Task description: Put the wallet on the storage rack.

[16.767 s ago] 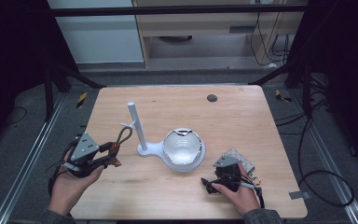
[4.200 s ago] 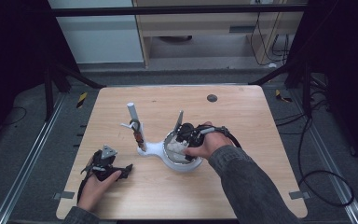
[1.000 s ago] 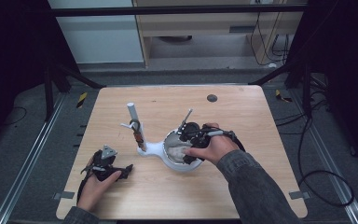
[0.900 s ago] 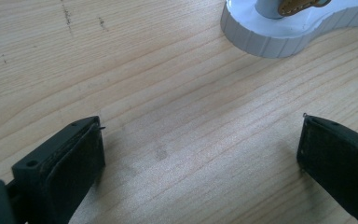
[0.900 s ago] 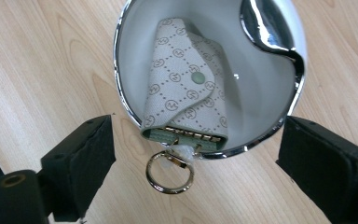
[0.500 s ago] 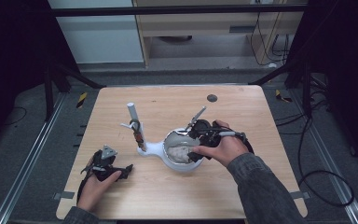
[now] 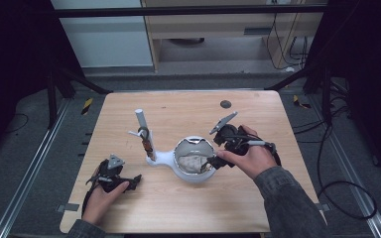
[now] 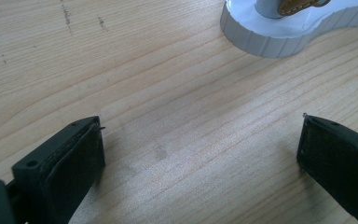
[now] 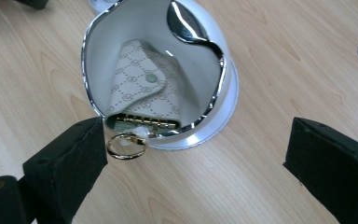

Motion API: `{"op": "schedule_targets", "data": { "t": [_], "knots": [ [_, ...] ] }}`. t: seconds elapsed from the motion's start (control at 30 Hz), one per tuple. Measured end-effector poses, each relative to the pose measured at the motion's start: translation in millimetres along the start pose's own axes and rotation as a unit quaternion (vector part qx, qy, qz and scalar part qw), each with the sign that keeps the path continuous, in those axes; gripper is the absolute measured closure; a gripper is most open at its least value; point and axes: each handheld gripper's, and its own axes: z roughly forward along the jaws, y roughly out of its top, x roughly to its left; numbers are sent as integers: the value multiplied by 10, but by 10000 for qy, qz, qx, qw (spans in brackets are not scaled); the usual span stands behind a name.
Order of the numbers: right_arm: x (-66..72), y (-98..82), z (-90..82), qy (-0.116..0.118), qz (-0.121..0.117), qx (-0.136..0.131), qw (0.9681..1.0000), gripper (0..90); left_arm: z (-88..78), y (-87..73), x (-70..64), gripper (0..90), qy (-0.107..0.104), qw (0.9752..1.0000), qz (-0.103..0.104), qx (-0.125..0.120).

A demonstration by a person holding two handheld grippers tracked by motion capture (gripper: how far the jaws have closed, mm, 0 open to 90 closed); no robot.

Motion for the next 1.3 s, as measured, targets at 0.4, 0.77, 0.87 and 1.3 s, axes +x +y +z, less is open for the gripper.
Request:
{"op": "schedule_targets", "data": {
  "t": [0.4, 0.77, 0.87, 1.3],
  "knots": [
    [-154, -103, -115, -303, 302, -355, 9985, 53, -1, 1, 2, 0, -8, 10000, 5, 1],
    [-326, -233, -147, -633, 569, -655, 9942, 71, -2, -3, 0, 0, -7, 10000, 8, -3],
    [-390, -286, -164, -702, 680, -725, 9926, 71, -3, -3, 0, 0, -6, 10000, 9, -2],
    [-540, -564, -157, -978, 1178, -1129, 9817, 75, -6, -5, -2, 0, 10, 10000, 10, 5]
  ]
}}
